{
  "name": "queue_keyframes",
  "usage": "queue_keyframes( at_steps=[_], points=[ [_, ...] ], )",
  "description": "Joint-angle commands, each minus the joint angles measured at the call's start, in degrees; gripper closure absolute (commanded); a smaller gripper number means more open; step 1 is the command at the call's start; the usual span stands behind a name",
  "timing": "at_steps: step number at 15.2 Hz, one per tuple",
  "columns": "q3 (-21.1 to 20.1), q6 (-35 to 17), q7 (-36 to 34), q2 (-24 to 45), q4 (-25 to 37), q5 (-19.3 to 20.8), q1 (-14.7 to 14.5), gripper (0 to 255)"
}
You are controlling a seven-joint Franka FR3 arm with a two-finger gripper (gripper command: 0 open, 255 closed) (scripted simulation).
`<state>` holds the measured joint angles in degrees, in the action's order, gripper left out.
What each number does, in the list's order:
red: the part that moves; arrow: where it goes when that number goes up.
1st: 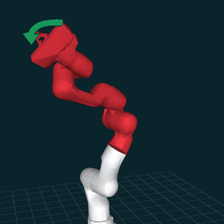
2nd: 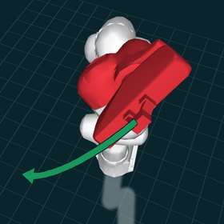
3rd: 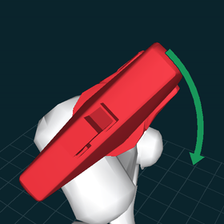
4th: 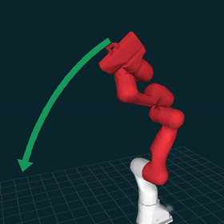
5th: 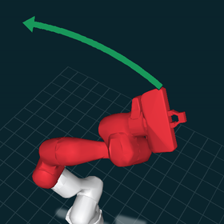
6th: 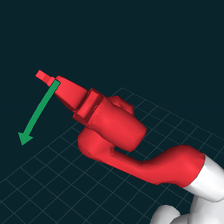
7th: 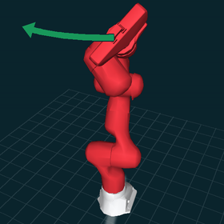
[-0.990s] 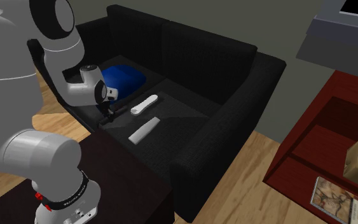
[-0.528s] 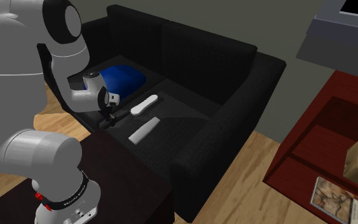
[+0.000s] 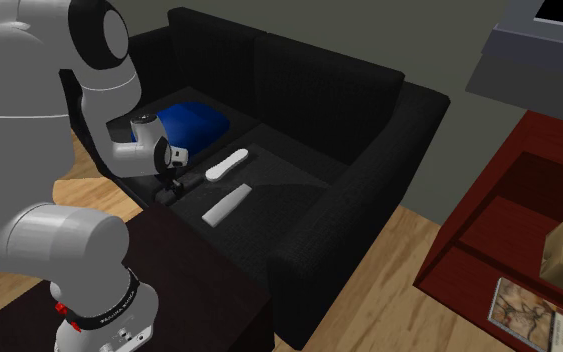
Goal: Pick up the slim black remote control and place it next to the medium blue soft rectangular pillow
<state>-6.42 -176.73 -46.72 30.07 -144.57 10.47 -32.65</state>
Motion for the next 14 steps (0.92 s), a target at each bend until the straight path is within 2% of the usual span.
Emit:
queue_keyframes(
  at_steps=[1,5,9,14],
  points=[
    [0.00,0.00,0.00,0.00,0.00,0.00,0.00,0],
    [0.00,0.00,0.00,0.00,0.00,0.00,0.00,0],
    [-4.99,6.22,1.76,-9.39,-3.42,-1.95,4.81,0],
    [-4.95,6.22,1.82,-9.40,-3.42,-2.03,4.75,0]
  ],
)
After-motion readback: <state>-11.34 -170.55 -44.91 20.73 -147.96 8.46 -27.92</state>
